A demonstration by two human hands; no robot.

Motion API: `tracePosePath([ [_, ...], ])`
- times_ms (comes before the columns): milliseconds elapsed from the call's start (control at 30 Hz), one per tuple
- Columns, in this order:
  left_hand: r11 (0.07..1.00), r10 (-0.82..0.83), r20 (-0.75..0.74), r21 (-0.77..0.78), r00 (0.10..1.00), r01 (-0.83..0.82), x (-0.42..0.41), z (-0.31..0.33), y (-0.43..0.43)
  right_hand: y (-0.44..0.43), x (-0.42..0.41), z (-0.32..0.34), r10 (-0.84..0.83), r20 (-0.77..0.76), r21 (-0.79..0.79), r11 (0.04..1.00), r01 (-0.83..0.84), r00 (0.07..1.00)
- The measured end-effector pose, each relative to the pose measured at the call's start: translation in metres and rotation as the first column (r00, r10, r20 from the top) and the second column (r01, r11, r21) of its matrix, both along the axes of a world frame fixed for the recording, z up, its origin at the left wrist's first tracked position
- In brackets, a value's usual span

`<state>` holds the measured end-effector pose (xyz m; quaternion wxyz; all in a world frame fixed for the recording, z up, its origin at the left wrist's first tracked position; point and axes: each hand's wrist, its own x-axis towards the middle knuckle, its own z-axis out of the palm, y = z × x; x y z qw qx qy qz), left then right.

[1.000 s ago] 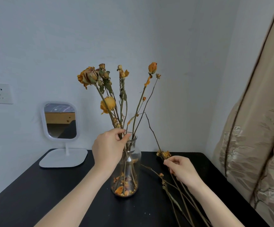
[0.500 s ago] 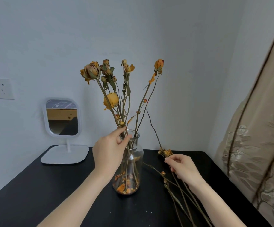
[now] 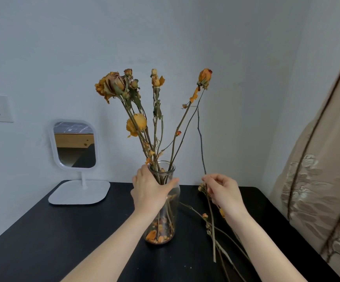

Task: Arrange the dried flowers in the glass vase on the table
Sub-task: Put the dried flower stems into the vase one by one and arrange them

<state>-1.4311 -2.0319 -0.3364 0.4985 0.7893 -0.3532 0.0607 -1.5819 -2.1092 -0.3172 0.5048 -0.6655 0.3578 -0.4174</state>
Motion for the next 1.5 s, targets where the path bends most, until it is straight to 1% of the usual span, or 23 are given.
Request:
tracePosePath([
  [67, 0.994, -0.078, -0.031, -0.08, 0.996, 0.075, 0.006, -0.002, -0.001, 0.0, 0.004, 0.005, -0.008, 0.053, 0.002, 1.0, 0.008, 0.999],
  [133, 0.968, -0.216, -0.103, -0.15, 0.971, 0.2, 0.014, -0.003, 0.003, 0.0, 0.007, 0.01, -0.023, 0.117, -0.013, 1.0, 0.025, 0.993],
  [233, 0.931, -0.354, -0.18, -0.161, 0.918, 0.327, 0.026, -0.002, 0.012, 0.001, 0.008, 0.022, -0.027, 0.216, -0.065, 0.997, 0.042, 0.976],
  [333, 0.924, -0.377, -0.211, -0.149, 0.902, 0.352, 0.037, -0.004, 0.016, 0.007, 0.01, 0.036, 0.013, 0.308, -0.126, 0.992, 0.027, 0.951],
  [400, 0.924, -0.38, -0.199, -0.135, 0.903, 0.359, 0.041, -0.005, 0.016, 0.01, 0.013, 0.045, 0.038, 0.355, -0.17, 0.985, 0.025, 0.934],
  [533, 0.918, -0.397, -0.209, -0.093, 0.894, 0.386, 0.048, -0.001, 0.018, 0.012, 0.02, 0.062, 0.031, 0.407, -0.239, 0.968, 0.074, 0.913],
  [667, 0.896, -0.442, -0.225, -0.06, 0.868, 0.44, 0.053, 0.001, 0.02, 0.008, 0.028, 0.074, 0.004, 0.447, -0.251, 0.96, 0.122, 0.894],
  [767, 0.895, -0.446, -0.226, -0.088, 0.866, 0.438, 0.052, -0.001, 0.019, 0.003, 0.033, 0.086, -0.013, 0.481, -0.251, 0.956, 0.152, 0.877],
  [867, 0.895, -0.446, -0.225, -0.119, 0.867, 0.429, 0.051, -0.002, 0.018, -0.001, 0.04, 0.096, 0.004, 0.495, -0.257, 0.956, 0.142, 0.869],
  [1000, 0.893, -0.451, -0.243, -0.129, 0.859, 0.432, 0.055, -0.002, 0.017, -0.002, 0.052, 0.101, 0.099, 0.449, -0.304, 0.951, 0.048, 0.888],
  [1133, 0.889, -0.458, -0.242, -0.147, 0.855, 0.434, 0.056, -0.004, 0.016, -0.001, 0.063, 0.099, 0.189, 0.346, -0.376, 0.926, -0.048, 0.919],
  [1267, 0.886, -0.463, -0.253, -0.155, 0.849, 0.437, 0.056, -0.006, 0.017, -0.003, 0.072, 0.096, 0.25, 0.249, -0.409, 0.903, -0.132, 0.936],
  [1333, 0.887, -0.461, -0.255, -0.15, 0.85, 0.436, 0.057, -0.006, 0.017, -0.004, 0.076, 0.094, 0.274, 0.166, -0.427, 0.886, -0.182, 0.947],
  [1433, 0.887, -0.461, -0.259, -0.146, 0.849, 0.437, 0.056, -0.006, 0.018, -0.007, 0.083, 0.085, 0.272, -0.015, -0.468, 0.849, -0.248, 0.962],
  [1500, 0.889, -0.459, -0.256, -0.145, 0.851, 0.435, 0.056, -0.006, 0.017, -0.009, 0.086, 0.079, 0.284, -0.067, -0.481, 0.831, -0.28, 0.957],
])
